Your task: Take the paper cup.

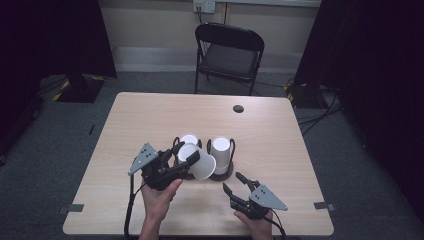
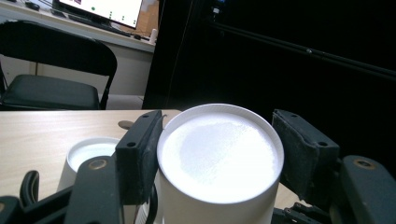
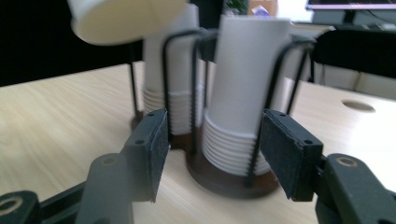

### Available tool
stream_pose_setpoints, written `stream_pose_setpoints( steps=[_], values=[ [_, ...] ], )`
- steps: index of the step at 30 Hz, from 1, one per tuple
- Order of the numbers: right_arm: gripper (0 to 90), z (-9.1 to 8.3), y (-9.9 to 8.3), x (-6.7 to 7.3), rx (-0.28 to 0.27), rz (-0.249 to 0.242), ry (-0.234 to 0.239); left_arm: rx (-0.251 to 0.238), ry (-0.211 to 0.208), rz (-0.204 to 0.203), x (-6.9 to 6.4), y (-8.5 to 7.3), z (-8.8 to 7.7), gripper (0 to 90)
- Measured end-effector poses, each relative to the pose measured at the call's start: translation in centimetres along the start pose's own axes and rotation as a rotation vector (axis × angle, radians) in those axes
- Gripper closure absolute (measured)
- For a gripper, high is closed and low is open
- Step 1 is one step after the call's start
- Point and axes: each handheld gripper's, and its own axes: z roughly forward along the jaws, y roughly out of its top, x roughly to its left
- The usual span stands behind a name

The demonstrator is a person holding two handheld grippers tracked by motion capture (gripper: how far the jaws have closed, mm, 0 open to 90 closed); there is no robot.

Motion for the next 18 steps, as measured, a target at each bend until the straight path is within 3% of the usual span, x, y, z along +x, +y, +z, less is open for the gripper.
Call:
stream_pose_setpoints(
  steps=[2, 10, 18],
  values=[
    [44.6, 0.1, 0.1, 0.3, -0.031, 0.0, 0.041, 0.02, -0.014, -0.011, -0.3, -0.3, -0.1, 35.8],
    [47.8, 0.2, 0.2, 1.0, -0.091, -0.012, 0.109, 0.042, -0.054, -0.039, -0.7, -0.7, -0.5, 35.8],
    [48.6, 0.4, 0.3, 1.5, -0.137, -0.028, 0.139, 0.054, -0.106, -0.08, -1.1, -1.4, -0.8, 35.8]
  ],
)
